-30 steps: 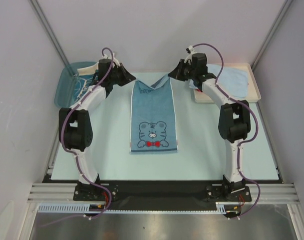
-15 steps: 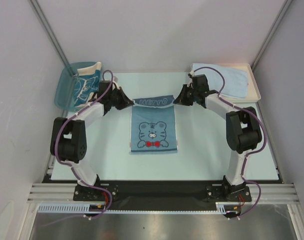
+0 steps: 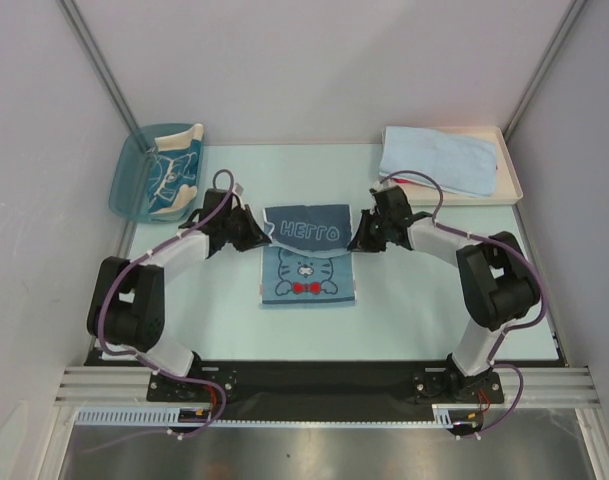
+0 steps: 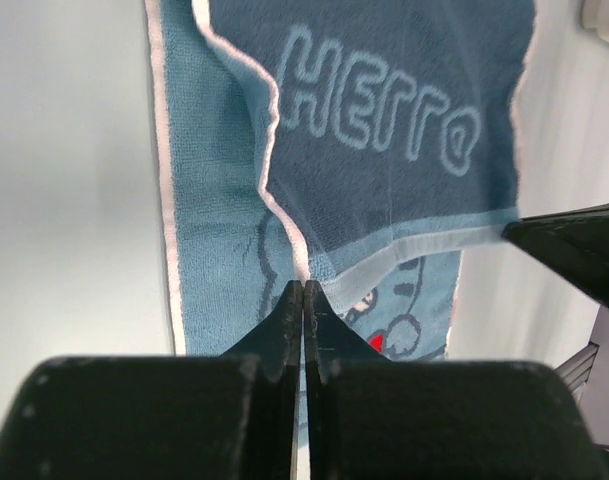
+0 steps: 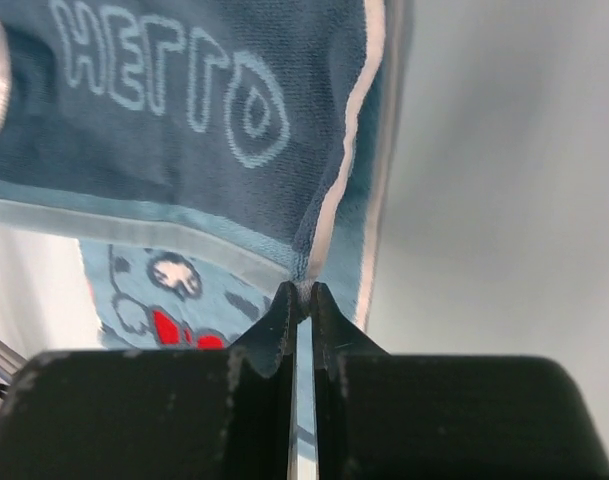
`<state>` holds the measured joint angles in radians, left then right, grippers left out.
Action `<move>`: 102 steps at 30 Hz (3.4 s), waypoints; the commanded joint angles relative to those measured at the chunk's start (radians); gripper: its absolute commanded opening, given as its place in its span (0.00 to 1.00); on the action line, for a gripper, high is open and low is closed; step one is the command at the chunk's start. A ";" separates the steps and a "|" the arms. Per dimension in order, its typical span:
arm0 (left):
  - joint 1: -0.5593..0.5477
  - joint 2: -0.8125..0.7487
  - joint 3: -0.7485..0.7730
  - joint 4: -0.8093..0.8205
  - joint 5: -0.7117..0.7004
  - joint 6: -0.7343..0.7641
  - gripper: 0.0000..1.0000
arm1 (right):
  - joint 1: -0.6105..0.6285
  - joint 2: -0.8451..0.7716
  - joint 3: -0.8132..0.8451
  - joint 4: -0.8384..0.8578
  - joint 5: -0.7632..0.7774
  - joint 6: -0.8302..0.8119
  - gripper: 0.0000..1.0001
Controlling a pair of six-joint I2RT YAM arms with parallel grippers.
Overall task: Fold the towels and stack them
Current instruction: Fold the towel
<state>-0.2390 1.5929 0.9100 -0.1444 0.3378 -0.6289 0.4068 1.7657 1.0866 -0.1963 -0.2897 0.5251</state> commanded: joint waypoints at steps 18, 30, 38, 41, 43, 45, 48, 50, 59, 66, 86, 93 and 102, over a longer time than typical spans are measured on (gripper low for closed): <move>0.000 -0.243 -0.103 -0.072 0.030 0.032 0.00 | 0.064 -0.267 -0.178 0.008 0.104 0.058 0.00; 0.000 -0.335 -0.203 -0.084 0.041 0.047 0.00 | 0.112 -0.333 -0.238 -0.003 0.136 0.075 0.00; 0.000 -0.387 -0.241 -0.083 0.056 0.041 0.00 | 0.141 -0.356 -0.269 -0.002 0.153 0.088 0.00; 0.000 -0.410 -0.247 -0.090 0.060 0.043 0.00 | 0.153 -0.374 -0.281 -0.003 0.162 0.093 0.00; 0.000 -0.427 -0.250 -0.096 0.061 0.044 0.00 | 0.162 -0.385 -0.286 -0.005 0.170 0.096 0.00; 0.000 -0.436 -0.255 -0.104 0.063 0.046 0.00 | 0.167 -0.393 -0.292 -0.009 0.176 0.099 0.00; 0.000 -0.456 -0.261 -0.113 0.067 0.046 0.00 | 0.176 -0.405 -0.298 -0.015 0.184 0.099 0.00; 0.000 -0.468 -0.266 -0.121 0.064 0.049 0.00 | 0.179 -0.414 -0.300 -0.018 0.185 0.102 0.00; 0.000 -0.519 -0.289 -0.144 0.067 0.052 0.00 | 0.204 -0.442 -0.309 -0.034 0.199 0.110 0.00; 0.000 -0.545 -0.330 -0.138 0.076 0.043 0.00 | 0.222 -0.456 -0.326 -0.031 0.207 0.121 0.00; 0.000 -0.585 -0.411 -0.124 0.082 0.037 0.00 | 0.268 -0.486 -0.393 -0.011 0.224 0.161 0.00; 0.000 -0.567 -0.468 -0.075 0.086 0.020 0.00 | 0.291 -0.465 -0.442 0.043 0.218 0.181 0.00; 0.000 -0.490 -0.510 -0.004 0.087 0.003 0.01 | 0.297 -0.430 -0.478 0.100 0.201 0.190 0.12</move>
<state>-0.2394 1.0847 0.4156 -0.2115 0.4061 -0.6090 0.6987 1.3273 0.6174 -0.1463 -0.0868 0.7059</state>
